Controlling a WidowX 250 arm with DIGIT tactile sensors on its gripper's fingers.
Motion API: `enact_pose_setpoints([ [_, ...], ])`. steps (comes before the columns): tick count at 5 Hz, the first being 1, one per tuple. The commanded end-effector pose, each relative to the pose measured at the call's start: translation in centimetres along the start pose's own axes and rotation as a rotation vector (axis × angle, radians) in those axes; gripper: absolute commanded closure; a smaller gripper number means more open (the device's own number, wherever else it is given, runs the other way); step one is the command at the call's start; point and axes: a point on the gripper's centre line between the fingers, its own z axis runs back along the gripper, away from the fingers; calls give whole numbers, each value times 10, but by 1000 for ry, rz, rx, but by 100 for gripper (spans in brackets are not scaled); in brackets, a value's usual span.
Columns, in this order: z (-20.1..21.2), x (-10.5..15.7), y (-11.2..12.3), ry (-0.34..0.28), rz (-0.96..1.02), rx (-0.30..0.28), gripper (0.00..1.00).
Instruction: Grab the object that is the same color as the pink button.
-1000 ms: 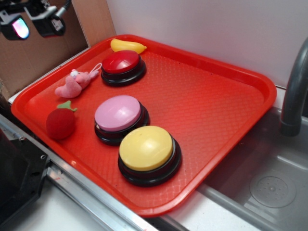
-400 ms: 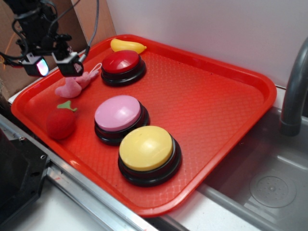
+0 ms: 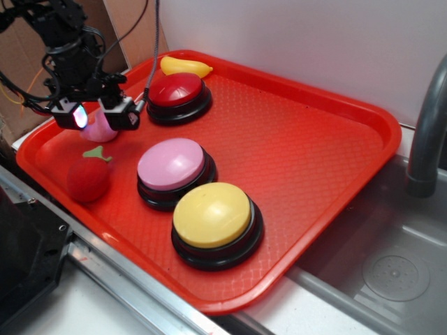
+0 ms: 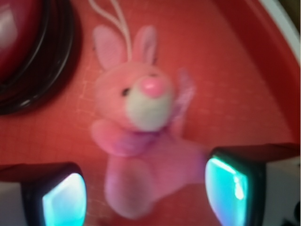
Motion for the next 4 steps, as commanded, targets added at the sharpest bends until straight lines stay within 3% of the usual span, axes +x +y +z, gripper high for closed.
enact_pose_setpoints([
  [1, -11, 22, 10, -81, 62, 57, 13],
  [2, -9, 21, 11, -100, 74, 42, 100],
  [3, 0, 19, 11, -116, 90, 28, 100],
  [4, 32, 16, -1, -62, 85, -21, 100],
])
